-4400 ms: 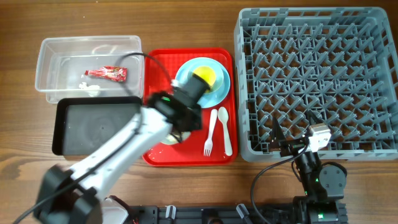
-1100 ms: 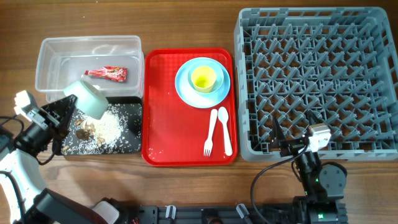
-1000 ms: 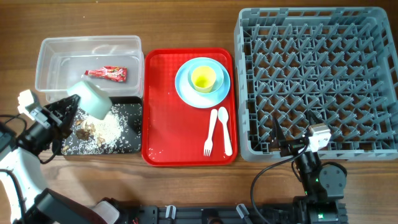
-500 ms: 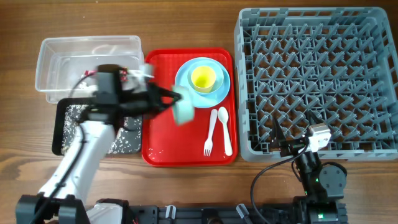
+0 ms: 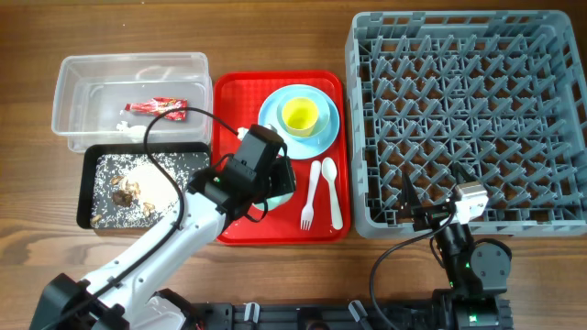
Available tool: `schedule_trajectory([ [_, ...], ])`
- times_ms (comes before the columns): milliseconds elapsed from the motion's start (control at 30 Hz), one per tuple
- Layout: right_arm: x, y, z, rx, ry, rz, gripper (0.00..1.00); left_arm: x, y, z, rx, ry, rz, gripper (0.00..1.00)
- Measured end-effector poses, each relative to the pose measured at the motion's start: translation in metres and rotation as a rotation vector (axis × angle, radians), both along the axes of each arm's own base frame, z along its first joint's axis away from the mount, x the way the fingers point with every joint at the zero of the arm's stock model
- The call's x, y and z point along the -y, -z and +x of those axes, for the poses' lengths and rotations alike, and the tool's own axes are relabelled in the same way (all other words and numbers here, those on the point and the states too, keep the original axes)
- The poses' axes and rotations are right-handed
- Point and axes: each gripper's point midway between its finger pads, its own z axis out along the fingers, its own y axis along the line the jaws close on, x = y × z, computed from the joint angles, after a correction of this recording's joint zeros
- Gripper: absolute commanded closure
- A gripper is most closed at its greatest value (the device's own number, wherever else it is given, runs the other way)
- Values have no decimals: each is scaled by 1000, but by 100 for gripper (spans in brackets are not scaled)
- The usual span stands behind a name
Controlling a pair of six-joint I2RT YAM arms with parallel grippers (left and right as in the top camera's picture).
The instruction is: Sort waste into correct bins and load items into the dishwasher rack
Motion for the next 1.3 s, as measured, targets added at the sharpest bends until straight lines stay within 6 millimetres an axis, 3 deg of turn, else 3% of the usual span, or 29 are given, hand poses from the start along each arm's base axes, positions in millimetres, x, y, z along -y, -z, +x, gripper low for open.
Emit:
schedule_trajectory([
  [200,0,0,0,0,0,0,0,-14,-23,14,55,-31,103,96],
  [467,0,0,0,0,0,0,0,-25,-2,14,17,-36,197,96],
  [500,0,0,0,0,0,0,0,-25,4,13,1,-33,209,93],
  [567,0,0,0,0,0,0,0,-24,17,11,-28,-21,236,63],
  [600,0,0,0,0,0,0,0,-23,21,10,-35,-12,247,56],
  [800,0,0,0,0,0,0,0,-20,23,12,-23,-5,265,43],
  [900,0,0,0,0,0,0,0,-29,5,30,14,-58,246,21],
  [967,0,0,0,0,0,0,0,-58,-27,54,73,-162,215,1],
  [1000,0,0,0,0,0,0,0,-75,-42,65,109,-211,203,0],
  [1033,0,0,0,0,0,0,0,-106,-63,76,158,-294,193,0],
  [1100,0,0,0,0,0,0,0,-161,-83,80,179,-435,205,0],
  [1233,0,0,0,0,0,0,0,-270,-83,57,99,-736,261,0],
  [1300,0,0,0,0,0,0,0,-295,-80,48,70,-811,268,0],
])
